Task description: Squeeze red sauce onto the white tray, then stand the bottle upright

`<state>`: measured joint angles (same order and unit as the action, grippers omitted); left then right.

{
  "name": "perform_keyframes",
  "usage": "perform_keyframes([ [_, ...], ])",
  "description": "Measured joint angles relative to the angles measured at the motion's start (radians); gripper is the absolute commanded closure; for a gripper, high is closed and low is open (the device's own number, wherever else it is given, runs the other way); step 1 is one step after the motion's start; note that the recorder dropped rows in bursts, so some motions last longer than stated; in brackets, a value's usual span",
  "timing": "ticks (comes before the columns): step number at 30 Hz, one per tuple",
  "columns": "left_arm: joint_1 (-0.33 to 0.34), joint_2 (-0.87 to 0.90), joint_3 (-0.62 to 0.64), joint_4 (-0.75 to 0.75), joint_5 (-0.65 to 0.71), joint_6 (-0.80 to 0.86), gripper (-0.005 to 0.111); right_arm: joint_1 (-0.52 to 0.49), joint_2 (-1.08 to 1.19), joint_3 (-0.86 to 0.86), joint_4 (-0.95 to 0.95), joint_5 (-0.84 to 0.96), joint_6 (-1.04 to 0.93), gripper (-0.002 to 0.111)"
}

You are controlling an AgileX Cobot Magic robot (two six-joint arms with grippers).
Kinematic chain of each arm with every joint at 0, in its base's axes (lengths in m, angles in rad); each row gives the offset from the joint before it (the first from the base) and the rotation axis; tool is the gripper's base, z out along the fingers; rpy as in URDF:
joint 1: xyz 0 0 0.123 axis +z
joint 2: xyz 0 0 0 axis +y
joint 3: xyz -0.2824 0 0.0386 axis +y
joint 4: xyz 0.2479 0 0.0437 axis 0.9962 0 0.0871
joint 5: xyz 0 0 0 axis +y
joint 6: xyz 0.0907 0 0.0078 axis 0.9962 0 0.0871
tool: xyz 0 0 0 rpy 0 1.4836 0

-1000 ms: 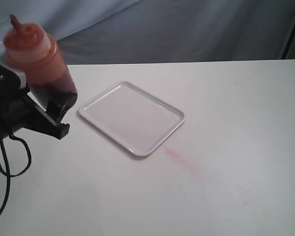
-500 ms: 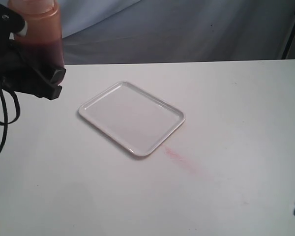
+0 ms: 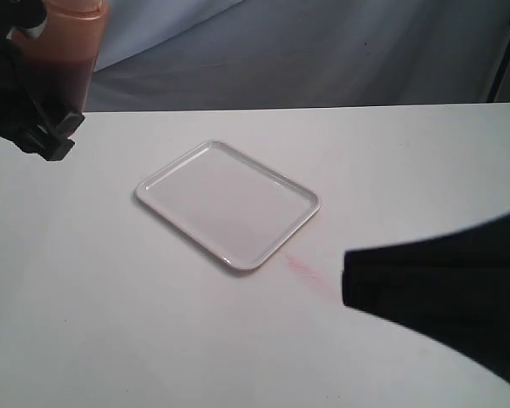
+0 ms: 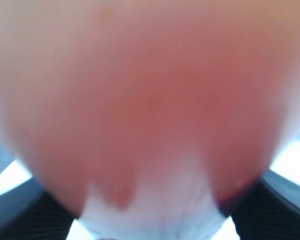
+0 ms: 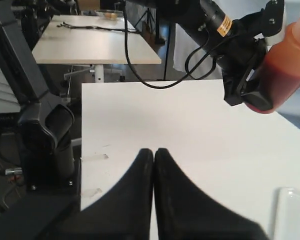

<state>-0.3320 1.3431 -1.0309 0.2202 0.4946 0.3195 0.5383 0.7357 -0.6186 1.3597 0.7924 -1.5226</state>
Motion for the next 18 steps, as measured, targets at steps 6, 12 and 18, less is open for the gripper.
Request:
perform_keyframes([
  [6,0.000,0.009,-0.013,0.008,0.002,0.031,0.107,0.000,0.156,-0.172,-0.157,-0.029,-0.004,0.108],
  [12,0.000,0.081,-0.015,0.072,-0.001,0.036,0.107,0.000,0.265,-0.276,-0.268,-0.256,0.010,0.108],
  [18,0.000,0.167,-0.039,0.125,-0.067,0.038,0.107,0.000,0.355,-0.284,-0.274,-0.425,0.060,0.108],
])
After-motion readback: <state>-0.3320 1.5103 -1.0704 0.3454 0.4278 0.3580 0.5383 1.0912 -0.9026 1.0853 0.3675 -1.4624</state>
